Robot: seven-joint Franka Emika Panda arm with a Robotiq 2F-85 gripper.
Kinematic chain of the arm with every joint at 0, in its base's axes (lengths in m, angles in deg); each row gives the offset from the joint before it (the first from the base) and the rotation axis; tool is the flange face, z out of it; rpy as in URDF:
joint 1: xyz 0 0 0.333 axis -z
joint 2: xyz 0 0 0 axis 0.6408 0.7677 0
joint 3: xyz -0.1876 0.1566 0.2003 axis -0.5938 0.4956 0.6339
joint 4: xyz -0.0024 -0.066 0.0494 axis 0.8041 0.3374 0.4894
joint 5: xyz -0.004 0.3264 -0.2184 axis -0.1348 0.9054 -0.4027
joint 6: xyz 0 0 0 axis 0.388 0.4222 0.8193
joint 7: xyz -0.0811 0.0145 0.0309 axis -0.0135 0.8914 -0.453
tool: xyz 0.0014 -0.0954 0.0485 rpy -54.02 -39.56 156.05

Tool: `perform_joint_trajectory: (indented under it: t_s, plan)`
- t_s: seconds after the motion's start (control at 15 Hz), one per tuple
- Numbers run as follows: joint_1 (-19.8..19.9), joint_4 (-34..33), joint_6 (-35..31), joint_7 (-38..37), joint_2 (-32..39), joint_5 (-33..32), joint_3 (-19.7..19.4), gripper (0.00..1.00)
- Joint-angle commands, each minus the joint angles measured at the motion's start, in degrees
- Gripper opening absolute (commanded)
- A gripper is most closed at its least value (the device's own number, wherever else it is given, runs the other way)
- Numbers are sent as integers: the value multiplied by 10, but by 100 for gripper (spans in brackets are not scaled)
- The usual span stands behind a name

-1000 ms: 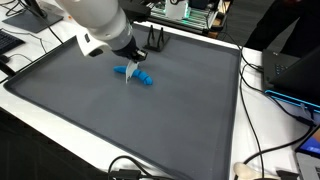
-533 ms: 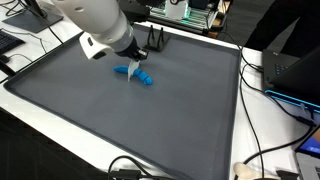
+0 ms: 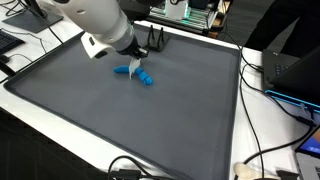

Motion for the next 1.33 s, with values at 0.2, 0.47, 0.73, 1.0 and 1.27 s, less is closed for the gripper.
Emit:
perform_joint_trajectory:
  t_s: [0.2, 0.47, 0.73, 1.0, 1.27]
  plan:
    - [5, 20, 39, 1, -21, 3, 2, 1]
    - [5, 18, 48, 2, -33, 3, 2, 1]
    - [5, 20, 55, 1, -50, 2, 2, 1]
    - [7, 21, 50, 2, -65, -3, -1, 1]
    - [10, 13, 35, 4, -64, -9, -5, 1]
